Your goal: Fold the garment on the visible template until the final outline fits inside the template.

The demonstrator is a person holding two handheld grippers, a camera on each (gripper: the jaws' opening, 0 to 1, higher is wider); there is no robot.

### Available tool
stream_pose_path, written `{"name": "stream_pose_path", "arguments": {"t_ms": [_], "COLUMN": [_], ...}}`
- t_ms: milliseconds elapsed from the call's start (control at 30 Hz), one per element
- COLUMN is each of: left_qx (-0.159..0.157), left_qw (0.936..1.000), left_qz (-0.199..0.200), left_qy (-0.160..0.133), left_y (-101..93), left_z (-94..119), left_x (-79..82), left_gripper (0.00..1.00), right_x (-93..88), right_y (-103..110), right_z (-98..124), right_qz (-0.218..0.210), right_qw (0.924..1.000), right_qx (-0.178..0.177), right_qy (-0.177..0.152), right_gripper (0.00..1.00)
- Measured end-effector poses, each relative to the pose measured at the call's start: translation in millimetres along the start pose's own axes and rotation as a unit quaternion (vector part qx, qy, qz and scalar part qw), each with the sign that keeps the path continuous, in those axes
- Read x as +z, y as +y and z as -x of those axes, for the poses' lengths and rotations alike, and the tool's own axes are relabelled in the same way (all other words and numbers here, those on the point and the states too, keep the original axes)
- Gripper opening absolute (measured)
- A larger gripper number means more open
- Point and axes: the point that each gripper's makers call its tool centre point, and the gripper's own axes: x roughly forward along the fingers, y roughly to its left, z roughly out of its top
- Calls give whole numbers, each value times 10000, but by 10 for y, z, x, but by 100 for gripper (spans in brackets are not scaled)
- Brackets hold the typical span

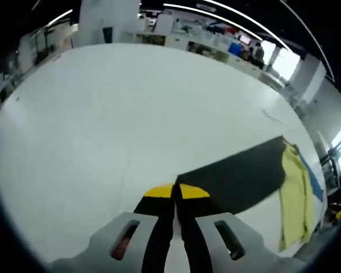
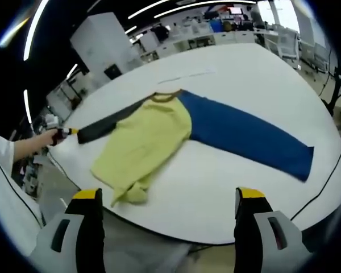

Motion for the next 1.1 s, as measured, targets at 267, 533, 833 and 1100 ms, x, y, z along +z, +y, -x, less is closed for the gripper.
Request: {"name": "stream_pose_path", "arguments": {"t_ms": [267,533,833,1100], "left_qx": [90,135,150,206], "left_qw": [9998,9995,9995,9990], "left_qz": [153,205,203,174], "left_qy": [101,178,190,350], "left_y": [131,281,320,340], "left_z": [-33,-52,-102,-144], "left_x": [-104,-124,-61,-107], "left_gripper": [0,0,0,0], "right_x": [-6,-32,-42,-42], "right_y": [20,61,59,39], "right_z": [-37,-81,-113,-132], "right_qz": [48,111,128,118], "right_qw": [9999,9997,9996,9995], "right_qx": [13,72,79,51], "right_qy": [95,199,259,273], "right_gripper": [96,96,96,97]}}
